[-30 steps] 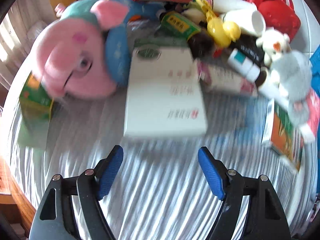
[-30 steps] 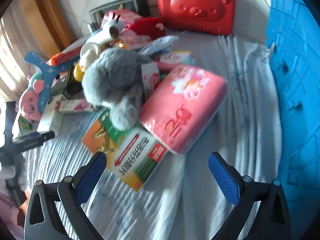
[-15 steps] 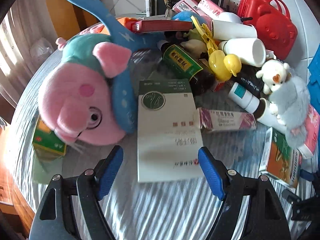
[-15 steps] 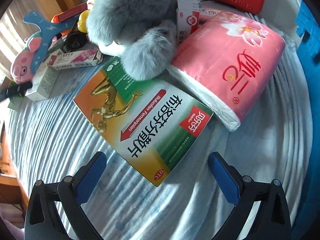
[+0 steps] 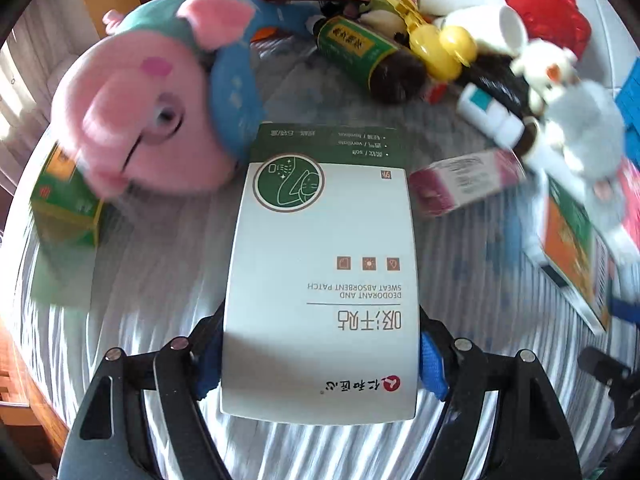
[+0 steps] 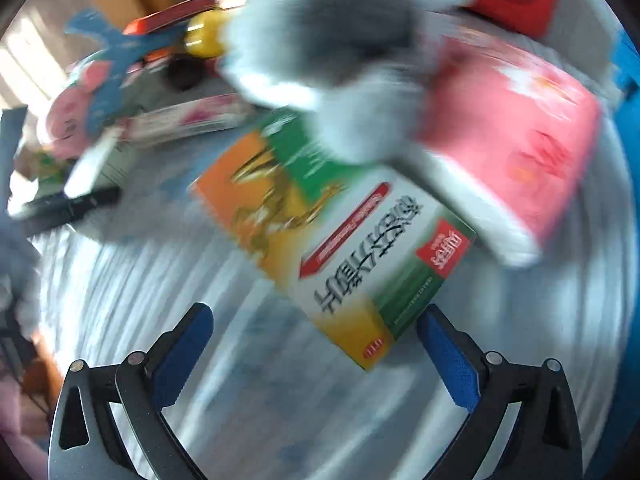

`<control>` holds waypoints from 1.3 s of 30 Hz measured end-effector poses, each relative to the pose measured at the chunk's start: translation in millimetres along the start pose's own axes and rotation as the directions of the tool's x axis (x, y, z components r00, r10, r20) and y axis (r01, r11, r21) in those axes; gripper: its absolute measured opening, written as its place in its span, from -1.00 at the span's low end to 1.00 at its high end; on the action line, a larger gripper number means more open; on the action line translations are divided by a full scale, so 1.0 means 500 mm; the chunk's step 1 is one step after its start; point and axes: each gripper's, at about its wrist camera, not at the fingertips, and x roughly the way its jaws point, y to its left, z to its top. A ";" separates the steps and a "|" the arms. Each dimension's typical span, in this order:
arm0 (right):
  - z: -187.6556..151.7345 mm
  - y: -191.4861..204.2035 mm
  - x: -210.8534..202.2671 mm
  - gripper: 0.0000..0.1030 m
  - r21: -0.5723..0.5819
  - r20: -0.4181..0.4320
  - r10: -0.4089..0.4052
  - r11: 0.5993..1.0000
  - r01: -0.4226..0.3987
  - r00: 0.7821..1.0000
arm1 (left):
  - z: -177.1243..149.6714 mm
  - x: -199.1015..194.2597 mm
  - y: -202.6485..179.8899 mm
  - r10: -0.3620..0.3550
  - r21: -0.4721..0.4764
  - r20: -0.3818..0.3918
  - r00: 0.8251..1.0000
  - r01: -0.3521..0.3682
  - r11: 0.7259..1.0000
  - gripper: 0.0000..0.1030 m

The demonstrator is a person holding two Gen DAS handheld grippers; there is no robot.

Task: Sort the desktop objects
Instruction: 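Grasp the white deodorant patch box with the left gripper while the right grasps the green-orange medicine box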

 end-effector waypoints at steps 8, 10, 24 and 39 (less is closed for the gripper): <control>0.047 0.046 -0.033 1.00 -0.141 0.072 -0.098 0.984 0.107 0.993 | -0.090 -0.031 0.018 0.012 -0.022 -0.013 1.000 -0.013 1.000 0.48; 0.070 0.033 -0.027 1.00 -0.161 0.069 -0.122 0.978 0.132 0.990 | -0.090 -0.029 0.017 0.015 -0.028 -0.013 1.000 -0.015 0.999 0.52; 0.141 0.049 0.098 1.00 -0.227 -0.053 -0.159 0.963 0.143 0.986 | -0.018 0.032 -0.010 0.026 -0.045 -0.003 1.000 -0.026 0.999 1.00; 0.119 0.037 0.093 0.94 -0.107 -0.073 -0.198 0.976 0.190 0.977 | -0.029 0.010 -0.015 -0.017 -0.053 -0.001 1.000 0.017 0.998 0.47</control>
